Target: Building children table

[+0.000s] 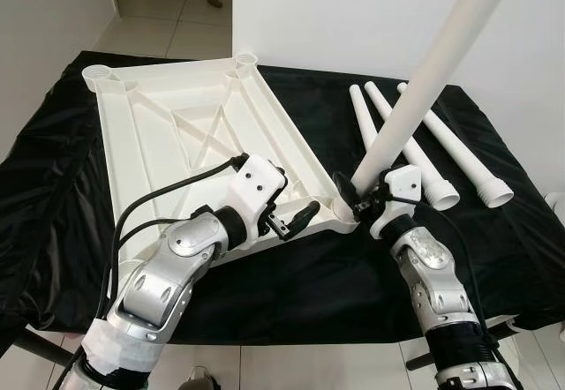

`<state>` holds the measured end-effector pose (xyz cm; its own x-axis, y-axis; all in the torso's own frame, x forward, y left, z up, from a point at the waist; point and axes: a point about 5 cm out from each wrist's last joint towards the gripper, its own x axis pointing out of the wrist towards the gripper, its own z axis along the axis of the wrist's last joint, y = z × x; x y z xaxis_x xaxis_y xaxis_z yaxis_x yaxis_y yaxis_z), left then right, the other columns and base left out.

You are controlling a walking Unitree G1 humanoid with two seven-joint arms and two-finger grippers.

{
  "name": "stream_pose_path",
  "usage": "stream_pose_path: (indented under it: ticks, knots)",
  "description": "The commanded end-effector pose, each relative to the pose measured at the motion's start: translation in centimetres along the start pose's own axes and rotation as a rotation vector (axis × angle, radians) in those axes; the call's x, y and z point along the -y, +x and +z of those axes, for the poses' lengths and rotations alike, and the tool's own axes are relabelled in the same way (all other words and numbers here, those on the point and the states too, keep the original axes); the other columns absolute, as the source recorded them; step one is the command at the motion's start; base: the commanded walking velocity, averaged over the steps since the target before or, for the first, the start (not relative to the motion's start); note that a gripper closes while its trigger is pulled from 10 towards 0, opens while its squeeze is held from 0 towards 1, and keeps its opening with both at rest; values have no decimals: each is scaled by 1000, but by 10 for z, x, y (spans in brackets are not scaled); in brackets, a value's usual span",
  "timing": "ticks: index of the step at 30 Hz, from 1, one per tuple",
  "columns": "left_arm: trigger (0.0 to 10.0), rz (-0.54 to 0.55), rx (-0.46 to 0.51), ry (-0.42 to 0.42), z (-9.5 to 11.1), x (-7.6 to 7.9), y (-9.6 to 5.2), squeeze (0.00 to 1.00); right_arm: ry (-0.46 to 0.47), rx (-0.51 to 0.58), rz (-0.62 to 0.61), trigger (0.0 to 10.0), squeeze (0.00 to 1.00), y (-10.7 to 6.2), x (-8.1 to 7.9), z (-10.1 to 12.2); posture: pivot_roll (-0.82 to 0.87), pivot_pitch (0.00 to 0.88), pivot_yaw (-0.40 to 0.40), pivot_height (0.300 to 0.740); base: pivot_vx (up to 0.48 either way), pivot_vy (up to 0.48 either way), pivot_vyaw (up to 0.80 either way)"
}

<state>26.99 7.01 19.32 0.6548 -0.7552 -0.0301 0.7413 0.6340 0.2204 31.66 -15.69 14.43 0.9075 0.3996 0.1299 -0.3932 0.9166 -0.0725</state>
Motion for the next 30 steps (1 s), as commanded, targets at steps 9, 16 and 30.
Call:
stream_pose_path:
  ticks: [9,16,30]
  knots:
    - [10000,-15,5,4,4,0,-1,0,132,-179,-101,10000,0,-10,10,-33,91,87,-69,740,0,0,0]
    - [10000,-9,6,6,5,-1,-1,0,170,-222,-120,10000,0,-9,11,-39,95,86,-74,740,0,0,0]
    - [10000,-8,8,5,5,-1,-1,0,201,-254,-235,10000,0,-9,23,-43,93,86,-75,740,0,0,0]
